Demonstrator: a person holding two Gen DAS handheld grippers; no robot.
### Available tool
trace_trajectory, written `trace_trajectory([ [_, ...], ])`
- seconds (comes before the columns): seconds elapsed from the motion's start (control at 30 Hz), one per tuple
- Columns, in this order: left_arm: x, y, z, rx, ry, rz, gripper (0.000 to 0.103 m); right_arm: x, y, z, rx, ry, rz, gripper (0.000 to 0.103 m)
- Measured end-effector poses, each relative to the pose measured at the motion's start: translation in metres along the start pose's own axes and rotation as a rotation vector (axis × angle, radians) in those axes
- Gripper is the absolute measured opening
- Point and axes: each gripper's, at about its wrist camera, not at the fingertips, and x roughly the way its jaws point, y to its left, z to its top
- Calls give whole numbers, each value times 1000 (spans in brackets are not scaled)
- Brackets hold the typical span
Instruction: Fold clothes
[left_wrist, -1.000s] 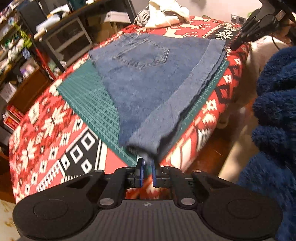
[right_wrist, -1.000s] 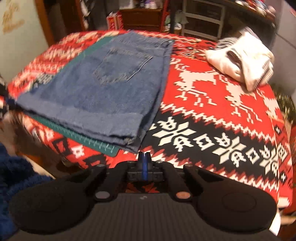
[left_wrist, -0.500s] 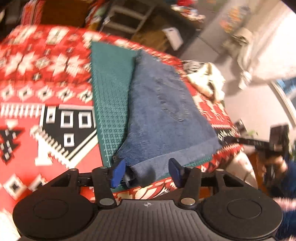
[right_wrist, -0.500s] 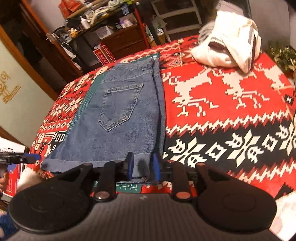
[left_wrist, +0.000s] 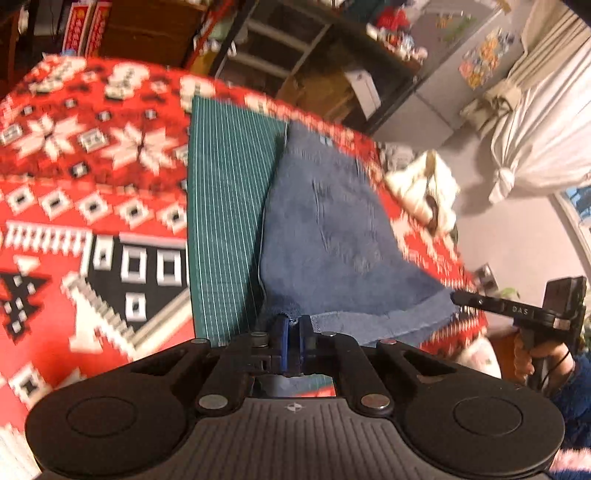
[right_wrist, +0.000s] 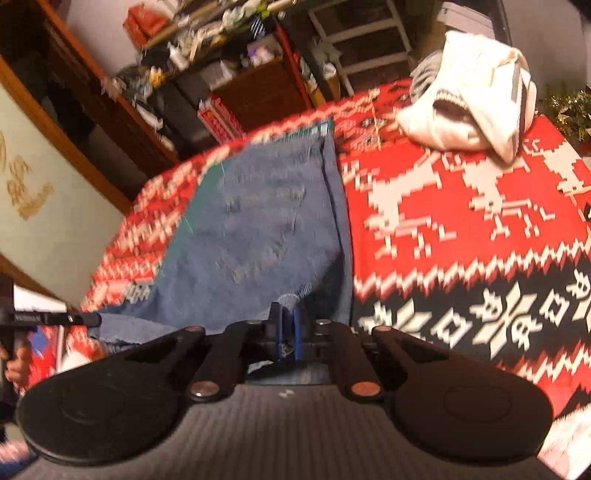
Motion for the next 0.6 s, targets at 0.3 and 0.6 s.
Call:
trace_trajectory([
  [0.3,11,24,-12,-103,25,17,5,13,-16,1,109,-5,31,6],
  [0.6,17,34,-20,-178,78,-26,15,23,-25,-15,147,52,7,33],
])
